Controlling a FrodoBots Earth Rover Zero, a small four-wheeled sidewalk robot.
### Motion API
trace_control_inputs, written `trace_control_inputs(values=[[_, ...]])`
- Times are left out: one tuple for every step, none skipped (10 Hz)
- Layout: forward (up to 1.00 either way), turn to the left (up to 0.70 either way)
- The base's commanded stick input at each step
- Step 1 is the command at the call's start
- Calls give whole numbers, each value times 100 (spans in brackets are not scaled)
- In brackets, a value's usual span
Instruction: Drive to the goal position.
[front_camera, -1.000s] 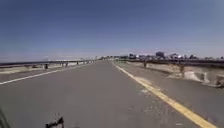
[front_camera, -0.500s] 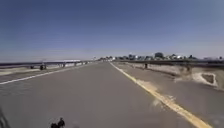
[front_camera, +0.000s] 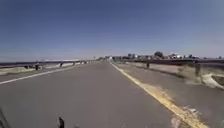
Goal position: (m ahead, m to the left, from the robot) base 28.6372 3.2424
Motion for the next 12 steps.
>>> trace_control_inputs(values=[[100, 0], [100, 0], [100, 0], [100, 0], [100, 0], [100, 0], [100, 0], [100, 0], [100, 0], [100, 0], [100, 0], [100, 0]])
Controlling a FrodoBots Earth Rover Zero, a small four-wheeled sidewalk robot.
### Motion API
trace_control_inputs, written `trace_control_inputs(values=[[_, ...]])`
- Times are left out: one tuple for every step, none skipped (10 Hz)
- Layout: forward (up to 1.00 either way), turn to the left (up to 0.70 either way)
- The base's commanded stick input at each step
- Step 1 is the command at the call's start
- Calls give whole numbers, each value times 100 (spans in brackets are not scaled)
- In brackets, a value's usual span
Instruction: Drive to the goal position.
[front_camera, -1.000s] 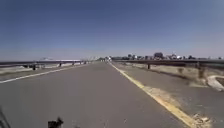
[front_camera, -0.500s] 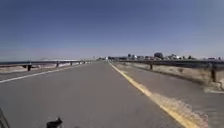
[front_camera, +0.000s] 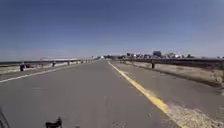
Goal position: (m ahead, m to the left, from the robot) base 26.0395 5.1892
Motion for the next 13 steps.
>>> trace_control_inputs(values=[[100, 0], [100, 0], [100, 0], [100, 0], [100, 0], [100, 0], [100, 5], [100, 18], [100, 0], [100, 0], [100, 0], [100, 0], [100, 0]])
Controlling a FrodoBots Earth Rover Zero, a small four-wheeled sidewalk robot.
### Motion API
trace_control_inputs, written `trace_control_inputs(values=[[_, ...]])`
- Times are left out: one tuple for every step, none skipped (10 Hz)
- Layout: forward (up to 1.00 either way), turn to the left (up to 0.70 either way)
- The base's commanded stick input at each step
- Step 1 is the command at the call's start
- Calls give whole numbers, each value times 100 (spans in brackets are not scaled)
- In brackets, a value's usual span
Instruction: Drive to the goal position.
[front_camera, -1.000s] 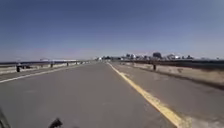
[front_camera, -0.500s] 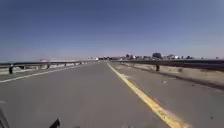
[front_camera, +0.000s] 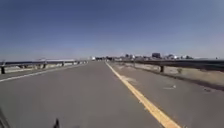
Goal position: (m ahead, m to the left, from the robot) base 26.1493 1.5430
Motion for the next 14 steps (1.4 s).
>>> trace_control_inputs(values=[[100, 0], [100, 0], [100, 27], [100, 27], [100, 20], [100, 8], [100, 0], [100, 0], [100, 0], [100, 0], [100, 0], [100, 0], [100, 0], [100, 0]])
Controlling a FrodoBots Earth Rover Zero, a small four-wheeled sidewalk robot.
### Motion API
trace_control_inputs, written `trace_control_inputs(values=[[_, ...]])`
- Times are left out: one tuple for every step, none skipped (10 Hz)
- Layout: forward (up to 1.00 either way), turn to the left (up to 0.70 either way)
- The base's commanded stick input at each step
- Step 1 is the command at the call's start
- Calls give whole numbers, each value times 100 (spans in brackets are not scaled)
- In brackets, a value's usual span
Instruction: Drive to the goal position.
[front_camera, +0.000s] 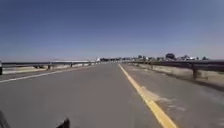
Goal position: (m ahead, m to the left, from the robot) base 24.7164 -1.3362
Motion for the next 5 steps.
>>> trace_control_inputs(values=[[100, 0], [100, 0], [100, 0], [100, 0], [100, 0]])
